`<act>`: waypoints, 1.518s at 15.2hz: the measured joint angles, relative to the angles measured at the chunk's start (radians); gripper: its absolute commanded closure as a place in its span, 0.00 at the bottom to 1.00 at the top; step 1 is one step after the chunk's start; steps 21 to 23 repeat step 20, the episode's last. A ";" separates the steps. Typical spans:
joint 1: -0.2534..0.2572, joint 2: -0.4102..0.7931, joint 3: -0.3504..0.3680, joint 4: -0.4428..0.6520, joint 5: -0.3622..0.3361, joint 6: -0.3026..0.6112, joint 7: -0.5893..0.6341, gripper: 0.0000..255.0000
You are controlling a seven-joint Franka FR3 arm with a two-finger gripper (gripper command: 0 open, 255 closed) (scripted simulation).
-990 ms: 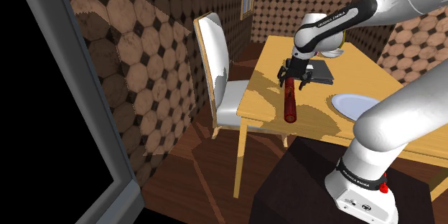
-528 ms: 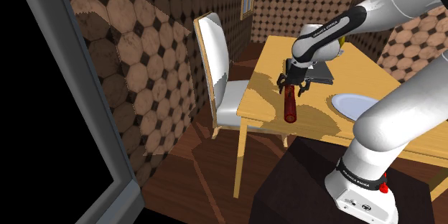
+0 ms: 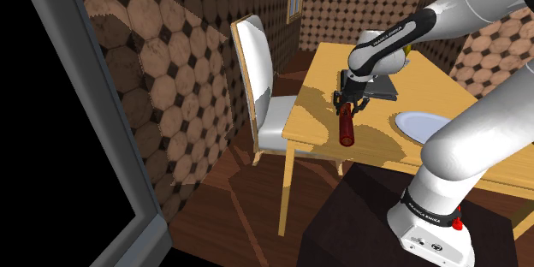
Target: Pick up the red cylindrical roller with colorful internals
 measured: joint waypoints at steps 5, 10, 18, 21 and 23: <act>-0.001 -0.006 0.001 0.002 -0.002 -0.008 0.002 1.00; -0.007 -0.051 0.009 0.028 -0.012 -0.081 0.012 1.00; -0.011 -0.113 0.024 0.092 -0.020 -0.205 0.027 1.00; -0.012 -0.125 0.026 0.107 -0.021 -0.233 0.029 1.00; -0.012 -0.125 0.026 0.107 -0.021 -0.233 0.029 1.00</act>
